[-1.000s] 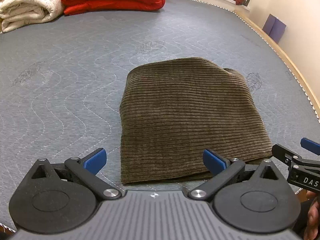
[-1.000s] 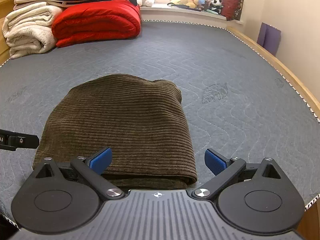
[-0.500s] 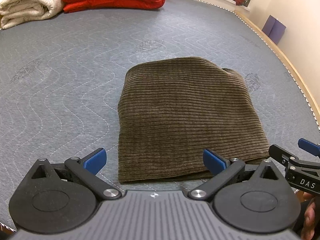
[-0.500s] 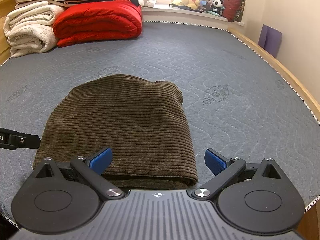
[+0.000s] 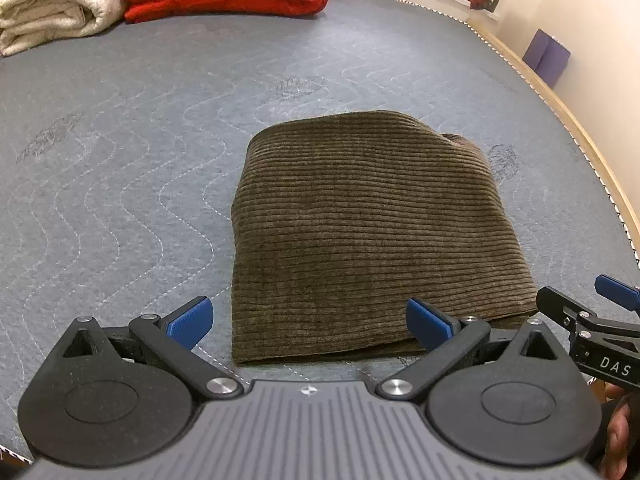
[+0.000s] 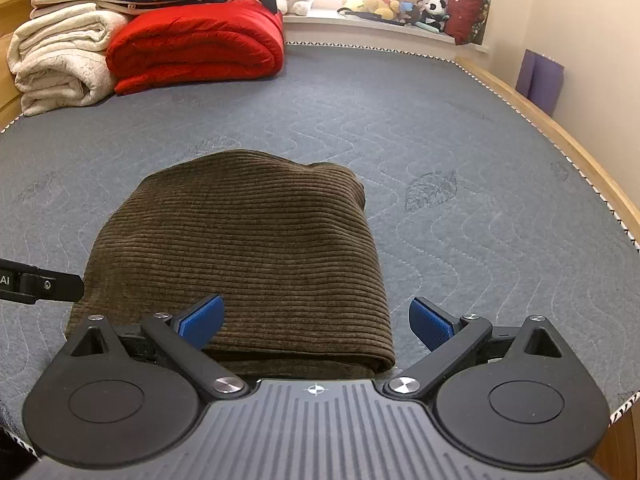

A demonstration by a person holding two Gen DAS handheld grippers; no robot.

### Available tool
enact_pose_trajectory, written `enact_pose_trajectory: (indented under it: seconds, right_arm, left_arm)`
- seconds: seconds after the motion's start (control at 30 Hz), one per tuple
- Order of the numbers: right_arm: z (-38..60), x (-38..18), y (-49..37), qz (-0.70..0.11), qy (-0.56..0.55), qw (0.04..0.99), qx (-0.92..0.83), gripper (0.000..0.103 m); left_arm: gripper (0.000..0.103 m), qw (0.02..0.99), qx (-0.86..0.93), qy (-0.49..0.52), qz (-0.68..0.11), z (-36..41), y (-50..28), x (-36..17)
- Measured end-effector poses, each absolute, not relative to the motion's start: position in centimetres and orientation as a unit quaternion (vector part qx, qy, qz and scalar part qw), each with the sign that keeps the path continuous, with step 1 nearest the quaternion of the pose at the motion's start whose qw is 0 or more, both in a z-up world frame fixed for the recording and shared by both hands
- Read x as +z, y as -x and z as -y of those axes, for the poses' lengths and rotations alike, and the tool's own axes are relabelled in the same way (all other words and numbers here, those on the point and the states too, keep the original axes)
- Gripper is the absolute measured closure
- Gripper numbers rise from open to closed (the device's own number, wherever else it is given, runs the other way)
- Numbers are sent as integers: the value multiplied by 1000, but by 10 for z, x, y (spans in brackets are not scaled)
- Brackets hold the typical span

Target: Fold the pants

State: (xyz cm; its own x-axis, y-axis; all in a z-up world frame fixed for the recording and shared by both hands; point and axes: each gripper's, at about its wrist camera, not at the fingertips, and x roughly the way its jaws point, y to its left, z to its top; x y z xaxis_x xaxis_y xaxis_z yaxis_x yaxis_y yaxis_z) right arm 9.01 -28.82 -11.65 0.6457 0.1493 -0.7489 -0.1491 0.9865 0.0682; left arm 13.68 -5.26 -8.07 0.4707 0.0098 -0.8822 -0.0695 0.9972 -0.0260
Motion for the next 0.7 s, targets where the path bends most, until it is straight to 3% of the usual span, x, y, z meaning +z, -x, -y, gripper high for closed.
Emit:
enact_pose_trajectory:
  seconds: [0.7]
  right_arm:
    - [285, -117, -89, -413, 3, 907, 81, 4]
  left_arm:
    - [0, 858, 12, 27, -512, 53, -135, -79]
